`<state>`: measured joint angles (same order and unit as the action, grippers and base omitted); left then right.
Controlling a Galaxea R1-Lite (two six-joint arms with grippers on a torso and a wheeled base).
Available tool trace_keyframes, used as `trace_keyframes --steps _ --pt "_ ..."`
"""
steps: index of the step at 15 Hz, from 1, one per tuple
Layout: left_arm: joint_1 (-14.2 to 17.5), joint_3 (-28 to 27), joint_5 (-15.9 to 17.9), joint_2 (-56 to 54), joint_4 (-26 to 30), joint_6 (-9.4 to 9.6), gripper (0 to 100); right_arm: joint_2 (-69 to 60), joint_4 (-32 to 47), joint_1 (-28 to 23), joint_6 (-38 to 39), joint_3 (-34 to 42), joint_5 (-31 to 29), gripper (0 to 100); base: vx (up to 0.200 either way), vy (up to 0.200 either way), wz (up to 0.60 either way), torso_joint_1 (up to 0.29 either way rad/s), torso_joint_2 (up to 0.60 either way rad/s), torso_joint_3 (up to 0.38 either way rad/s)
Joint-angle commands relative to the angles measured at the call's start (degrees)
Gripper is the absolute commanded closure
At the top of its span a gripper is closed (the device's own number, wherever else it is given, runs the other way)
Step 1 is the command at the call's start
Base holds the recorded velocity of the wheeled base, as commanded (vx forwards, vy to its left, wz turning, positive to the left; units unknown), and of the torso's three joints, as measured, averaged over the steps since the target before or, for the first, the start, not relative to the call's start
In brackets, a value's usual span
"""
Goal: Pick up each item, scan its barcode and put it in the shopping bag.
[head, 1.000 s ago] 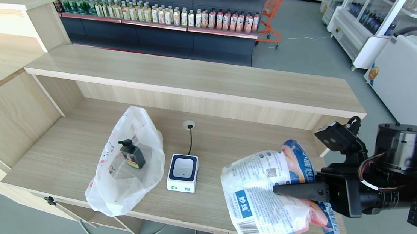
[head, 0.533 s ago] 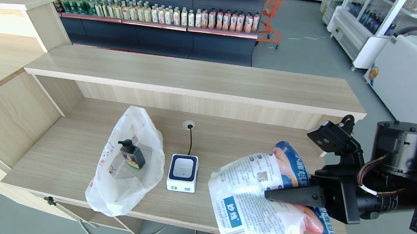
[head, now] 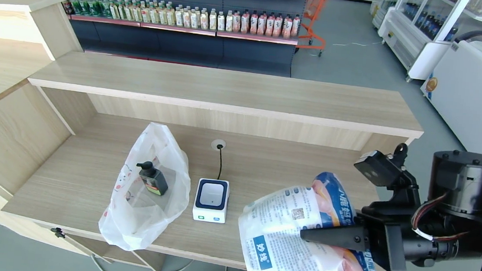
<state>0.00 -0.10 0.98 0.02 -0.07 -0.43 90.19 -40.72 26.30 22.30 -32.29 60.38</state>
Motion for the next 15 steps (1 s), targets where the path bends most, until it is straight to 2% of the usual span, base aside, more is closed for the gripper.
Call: trace_keyframes --steps 1,9,10,11,13,14,15 --pt "0.00 0.01 -0.01 -0.02 -0.01 -0.01 0 0.52 0.11 0.16 -2.43 1.27 -0.44 100 0.000 0.000 0.00 0.000 0.00 0.000" --pt "0.00 0.01 -0.01 -0.02 -0.01 -0.01 0 -0.45 -0.15 0.16 -4.89 1.53 -0.70 100 0.000 0.000 0.00 0.000 0.00 0.000" --pt "0.00 0.01 -0.01 -0.02 -0.01 -0.01 0 -0.45 -0.68 -0.37 -10.17 1.62 -1.67 100 0.000 0.000 0.00 0.000 0.00 0.000" --pt "0.00 0.01 -0.01 -0.02 -0.01 -0.01 0 0.08 -1.56 -2.74 -19.04 1.97 -4.39 100 0.000 0.000 0.00 0.000 0.00 0.000" --pt "0.00 0.01 -0.01 -0.02 -0.01 -0.01 0 0.96 -1.56 -9.60 -36.27 2.50 -12.66 100 0.000 0.000 0.00 0.000 0.00 0.000" --pt "0.00 0.01 -0.01 -0.02 -0.01 -0.01 0 1.75 -1.56 -12.41 -42.86 1.97 -15.64 100 0.000 0.000 0.00 0.000 0.00 0.000" --pt "0.00 0.01 -0.01 -0.02 -0.01 -0.01 0 2.01 -1.56 -13.64 -45.76 1.62 -16.52 100 0.000 0.000 0.00 0.000 0.00 0.000"
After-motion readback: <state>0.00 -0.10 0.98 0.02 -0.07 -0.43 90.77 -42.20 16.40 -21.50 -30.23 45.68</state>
